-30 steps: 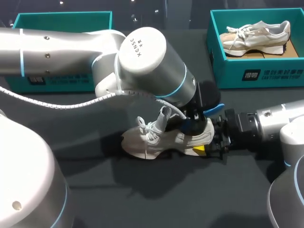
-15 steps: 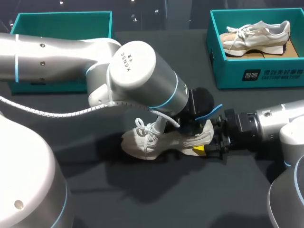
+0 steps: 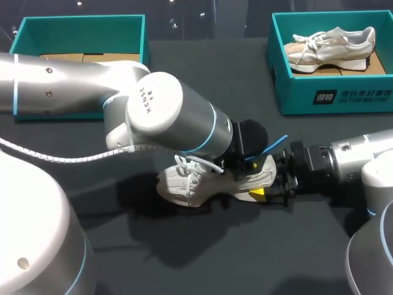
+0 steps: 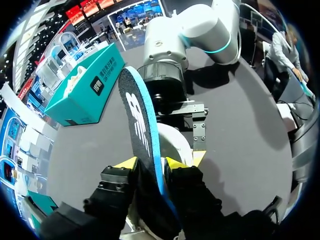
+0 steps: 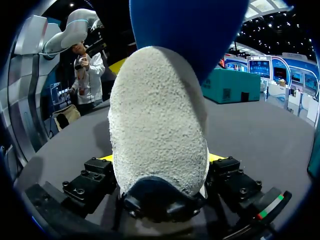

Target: Take the shoe out of the shoebox, open the shoe tongue, remove and reinsert the insole, then place the shoe into the shoebox

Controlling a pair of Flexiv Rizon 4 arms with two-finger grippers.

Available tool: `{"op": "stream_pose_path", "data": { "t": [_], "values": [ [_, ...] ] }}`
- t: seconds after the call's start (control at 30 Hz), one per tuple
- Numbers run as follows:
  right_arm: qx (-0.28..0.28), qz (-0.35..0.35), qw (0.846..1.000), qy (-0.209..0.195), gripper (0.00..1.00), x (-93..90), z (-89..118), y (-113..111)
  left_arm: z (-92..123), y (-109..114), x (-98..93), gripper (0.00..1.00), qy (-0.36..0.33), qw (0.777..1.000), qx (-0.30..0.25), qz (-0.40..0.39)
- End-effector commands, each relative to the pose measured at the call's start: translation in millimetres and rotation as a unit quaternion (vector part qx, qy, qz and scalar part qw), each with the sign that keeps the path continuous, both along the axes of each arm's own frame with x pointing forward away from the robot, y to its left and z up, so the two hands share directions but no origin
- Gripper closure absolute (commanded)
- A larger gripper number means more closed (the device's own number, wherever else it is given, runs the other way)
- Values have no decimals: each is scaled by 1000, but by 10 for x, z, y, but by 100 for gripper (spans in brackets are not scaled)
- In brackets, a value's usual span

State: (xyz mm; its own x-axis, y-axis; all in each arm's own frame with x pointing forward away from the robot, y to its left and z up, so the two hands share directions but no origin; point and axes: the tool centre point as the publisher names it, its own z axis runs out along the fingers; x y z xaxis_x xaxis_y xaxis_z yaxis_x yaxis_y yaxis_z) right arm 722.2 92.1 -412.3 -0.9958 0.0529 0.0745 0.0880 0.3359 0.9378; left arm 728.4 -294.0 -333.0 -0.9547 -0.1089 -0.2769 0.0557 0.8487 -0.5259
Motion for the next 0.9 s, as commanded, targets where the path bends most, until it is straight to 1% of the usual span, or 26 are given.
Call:
{"op": "stream_pose_path", "data": {
  "t": [0.03, 0.07, 0.17, 0.3, 0.57, 0.73, 0.9],
  "values": [
    [-2, -1, 1000, 0, 100, -13, 5, 14, -58, -30, 30, 87, 1, 1000, -4, 0],
    [-2, -1, 1000, 0, 100, -13, 5, 14, -65, -36, 39, 100, 7, 1000, -6, -2],
    [-2, -1, 1000, 0, 100, -13, 5, 14, -42, -44, 77, 100, 19, 1000, -8, -3],
    [-2, -1, 1000, 0, 100, -13, 5, 14, 89, -46, 83, 100, 32, 999, -13, -7],
    [-2, -1, 1000, 0, 100, -13, 5, 14, 521, -116, -43, 100, 63, 998, -17, -23],
    [-2, -1, 1000, 0, 100, -13, 5, 14, 768, -239, -105, 100, 102, 994, -23, -36],
    [-2, -1, 1000, 0, 100, -13, 5, 14, 1061, -359, -187, 100, 139, 988, -45, -53]
  ]
}}
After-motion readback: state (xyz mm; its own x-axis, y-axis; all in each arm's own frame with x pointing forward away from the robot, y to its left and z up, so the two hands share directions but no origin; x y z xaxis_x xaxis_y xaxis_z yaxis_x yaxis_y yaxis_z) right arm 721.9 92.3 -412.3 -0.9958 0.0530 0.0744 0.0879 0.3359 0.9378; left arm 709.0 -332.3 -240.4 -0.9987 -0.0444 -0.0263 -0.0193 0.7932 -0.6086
